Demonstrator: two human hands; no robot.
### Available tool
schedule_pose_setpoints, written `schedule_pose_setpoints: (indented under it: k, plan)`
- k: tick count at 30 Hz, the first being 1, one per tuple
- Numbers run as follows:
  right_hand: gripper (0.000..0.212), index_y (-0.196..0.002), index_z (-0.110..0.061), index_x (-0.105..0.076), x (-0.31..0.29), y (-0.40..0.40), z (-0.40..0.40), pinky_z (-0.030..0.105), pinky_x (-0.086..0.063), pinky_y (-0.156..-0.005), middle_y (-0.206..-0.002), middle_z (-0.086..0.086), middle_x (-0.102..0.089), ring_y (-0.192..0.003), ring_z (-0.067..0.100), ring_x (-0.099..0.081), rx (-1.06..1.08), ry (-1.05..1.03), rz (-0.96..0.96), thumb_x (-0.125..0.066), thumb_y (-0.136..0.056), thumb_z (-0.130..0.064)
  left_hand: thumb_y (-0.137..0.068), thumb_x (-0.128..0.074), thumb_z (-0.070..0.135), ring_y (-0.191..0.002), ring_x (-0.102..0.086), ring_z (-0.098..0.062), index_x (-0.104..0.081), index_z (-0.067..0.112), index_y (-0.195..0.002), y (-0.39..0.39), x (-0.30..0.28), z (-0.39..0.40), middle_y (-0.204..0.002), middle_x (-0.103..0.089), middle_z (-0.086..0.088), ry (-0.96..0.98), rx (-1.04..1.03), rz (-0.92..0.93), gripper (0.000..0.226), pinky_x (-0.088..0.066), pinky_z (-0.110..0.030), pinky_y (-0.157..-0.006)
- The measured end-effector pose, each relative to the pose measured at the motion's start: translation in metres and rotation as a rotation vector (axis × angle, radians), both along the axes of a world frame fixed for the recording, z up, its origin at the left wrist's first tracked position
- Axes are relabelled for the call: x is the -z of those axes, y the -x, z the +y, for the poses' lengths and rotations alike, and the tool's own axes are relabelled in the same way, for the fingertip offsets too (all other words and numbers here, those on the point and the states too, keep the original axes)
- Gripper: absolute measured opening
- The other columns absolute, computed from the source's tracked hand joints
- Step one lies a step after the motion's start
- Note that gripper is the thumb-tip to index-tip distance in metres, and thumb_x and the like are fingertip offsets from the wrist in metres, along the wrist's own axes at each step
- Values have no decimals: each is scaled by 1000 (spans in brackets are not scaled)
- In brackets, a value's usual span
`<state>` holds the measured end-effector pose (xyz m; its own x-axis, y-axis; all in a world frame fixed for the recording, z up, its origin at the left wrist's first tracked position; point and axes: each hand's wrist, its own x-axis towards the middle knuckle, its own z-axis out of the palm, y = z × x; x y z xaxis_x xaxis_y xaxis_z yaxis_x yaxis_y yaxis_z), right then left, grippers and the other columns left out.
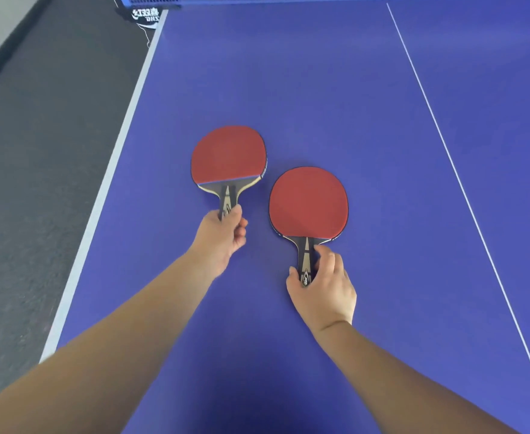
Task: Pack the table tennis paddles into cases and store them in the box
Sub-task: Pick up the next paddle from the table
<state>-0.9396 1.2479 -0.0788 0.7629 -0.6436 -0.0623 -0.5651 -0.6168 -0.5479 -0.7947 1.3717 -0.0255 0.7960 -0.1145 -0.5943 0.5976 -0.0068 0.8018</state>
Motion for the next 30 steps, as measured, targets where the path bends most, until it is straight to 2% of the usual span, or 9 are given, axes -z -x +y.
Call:
schedule_pose_setpoints:
  k: [4,9,13,17,20,24,27,29,30]
  plan:
    - [58,-130,-18,-41,-13,-5,-2,33,-49,-68,-118,-1,-52,-95,24,-60,-12,-69,90,-64,-83,-43,-99,-51,19,-58,-45,-14,-53,7,-85,65,0,22,-74,-55,-4,-125,27,-16,19,-50,-26,-65]
    - [42,-113,-7,-44,-29,-13,-8,32,-47,-60,-111,10,-52,-80,28,-57,51,-192,235,-62,-87,-34,-96,-51,21,-55,-47,-16,-54,4,-88,116,7,50,-71,-58,-4,-276,93,-13,18,-48,-32,-64]
    - [32,-101,-6,-49,-44,-1,-10,30,-41,-56,-102,10,-55,-76,26,-54,45,-238,189,-63,-84,-29,-96,-51,20,-56,-48,-16,-53,3,-95,154,5,55,-74,-60,-4,-309,131,-2,17,-49,-29,-62]
    - [23,-90,-9,-48,-60,31,-1,25,-35,-47,-91,6,-57,-66,19,-52,70,-307,109,-61,-82,-25,-97,-51,20,-56,-51,-13,-53,5,-99,187,2,54,-78,-60,-5,-337,174,-11,16,-48,-21,-55]
    - [23,-88,-10,-47,-71,59,12,26,-34,-47,-86,5,-57,-64,17,-50,63,-303,84,-60,-82,-27,-98,-50,21,-57,-52,-12,-52,5,-103,212,2,49,-81,-61,-5,-327,231,0,16,-48,-19,-54]
    - [23,-85,-13,-44,-81,91,35,27,-36,-49,-82,3,-57,-63,17,-49,20,-341,86,-59,-82,-30,-101,-44,24,-63,-56,-11,-51,8,-107,245,4,36,-89,-65,-4,-266,273,25,18,-50,-22,-62]
    - [21,-85,-15,-46,-83,107,51,30,-45,-52,-82,1,-60,-68,18,-57,-8,-381,111,-60,-80,-30,-101,-41,23,-60,-57,-8,-54,-2,-107,251,7,30,-78,-63,1,-172,260,68,29,-56,-27,-69]
    - [21,-85,-17,-46,-83,114,59,28,-45,-53,-84,-1,-60,-71,17,-59,-33,-390,123,-61,-80,-32,-99,-43,20,-64,-61,-10,-57,0,-110,251,7,29,-76,-64,1,-78,225,125,26,-59,-34,-78]
    - [20,-84,-19,-46,-82,116,62,27,-43,-52,-84,-2,-60,-71,15,-58,-47,-390,125,-61,-81,-32,-99,-44,18,-66,-64,-10,-58,4,-110,251,5,31,-79,-67,1,-41,210,151,23,-59,-32,-78]
